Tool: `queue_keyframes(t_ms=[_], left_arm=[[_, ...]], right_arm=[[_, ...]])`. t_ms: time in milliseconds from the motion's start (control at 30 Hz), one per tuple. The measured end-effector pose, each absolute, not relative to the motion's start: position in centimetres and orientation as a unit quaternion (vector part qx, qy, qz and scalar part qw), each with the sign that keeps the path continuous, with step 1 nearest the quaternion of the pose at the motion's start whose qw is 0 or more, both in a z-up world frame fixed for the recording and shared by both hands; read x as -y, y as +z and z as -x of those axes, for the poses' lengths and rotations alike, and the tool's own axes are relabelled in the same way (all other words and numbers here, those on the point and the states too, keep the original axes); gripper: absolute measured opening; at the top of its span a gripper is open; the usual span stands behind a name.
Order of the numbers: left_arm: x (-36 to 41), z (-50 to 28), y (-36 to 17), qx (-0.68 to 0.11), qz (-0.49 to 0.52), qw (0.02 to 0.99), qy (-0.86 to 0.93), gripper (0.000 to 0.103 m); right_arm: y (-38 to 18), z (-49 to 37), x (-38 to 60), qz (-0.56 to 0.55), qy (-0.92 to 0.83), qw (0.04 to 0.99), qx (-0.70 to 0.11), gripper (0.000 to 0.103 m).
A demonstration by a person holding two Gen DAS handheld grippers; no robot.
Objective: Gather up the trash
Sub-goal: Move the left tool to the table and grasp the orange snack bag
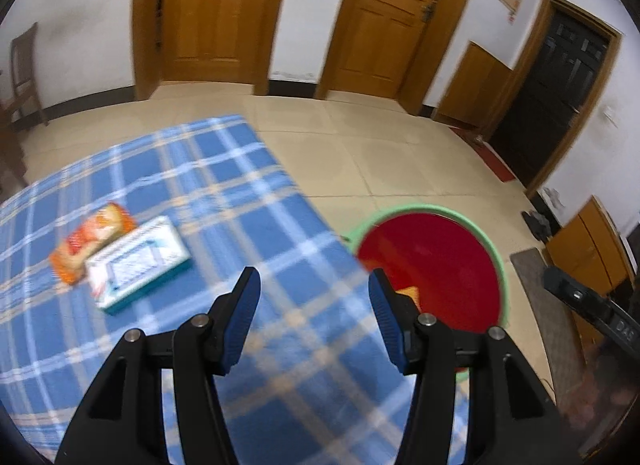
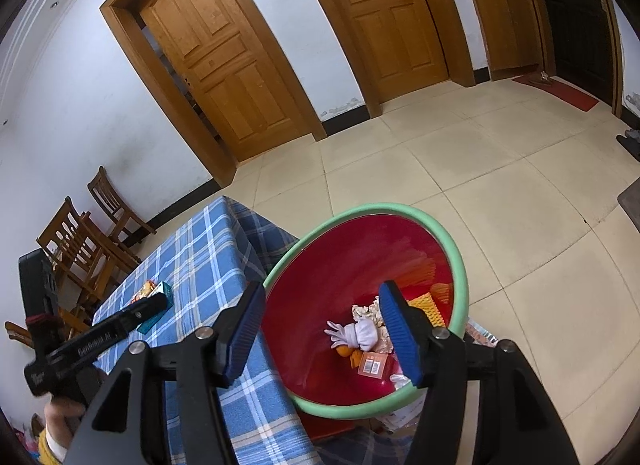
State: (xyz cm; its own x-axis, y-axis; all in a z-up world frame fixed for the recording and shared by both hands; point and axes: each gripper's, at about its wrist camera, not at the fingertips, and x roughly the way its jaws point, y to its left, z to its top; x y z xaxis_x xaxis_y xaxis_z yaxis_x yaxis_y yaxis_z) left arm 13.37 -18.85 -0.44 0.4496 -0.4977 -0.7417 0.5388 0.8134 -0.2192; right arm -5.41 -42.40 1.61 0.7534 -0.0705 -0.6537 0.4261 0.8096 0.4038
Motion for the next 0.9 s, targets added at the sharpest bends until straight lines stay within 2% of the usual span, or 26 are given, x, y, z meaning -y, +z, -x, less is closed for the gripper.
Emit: queue_keyframes(t_ms=[367,733,767,800,833,900], left_arm=[[12.5,-19.8,-1.1,-0.430,-0.039,0.878,-0.206,0.056],[8.5,-25.3,-4.4,-0.468,-0.061,0.871,-0.134,0.056],[8.2,-25.6,-4.8,-0.474,-0.061,0.869,-0.127,0.057],[7.9,-25.9,-4.9,-0.472,-0.055,0.871,-0.126,0.064],[7.7,-26.0,-4.9,-0.471,-0.053,0.872,-0.124,0.067],[7.5,-26.3,-5.0,-0.470,-0.049,0.872,-0.128,0.067]], right_arm=[[1.7,4.5,41.5,-0.272,-0.138,0.893,-0.331,0.065],[1.3,3.3,40.5,-0.268,-0.134,0.888,-0.349,0.065],[1.2,3.2,40.4,-0.268,-0.134,0.888,-0.350,0.065],[1.2,3.0,40.3,-0.267,-0.133,0.887,-0.352,0.065],[1.1,2.9,40.3,-0.267,-0.133,0.887,-0.353,0.066],[0.9,2.7,40.2,-0.266,-0.132,0.886,-0.357,0.066]])
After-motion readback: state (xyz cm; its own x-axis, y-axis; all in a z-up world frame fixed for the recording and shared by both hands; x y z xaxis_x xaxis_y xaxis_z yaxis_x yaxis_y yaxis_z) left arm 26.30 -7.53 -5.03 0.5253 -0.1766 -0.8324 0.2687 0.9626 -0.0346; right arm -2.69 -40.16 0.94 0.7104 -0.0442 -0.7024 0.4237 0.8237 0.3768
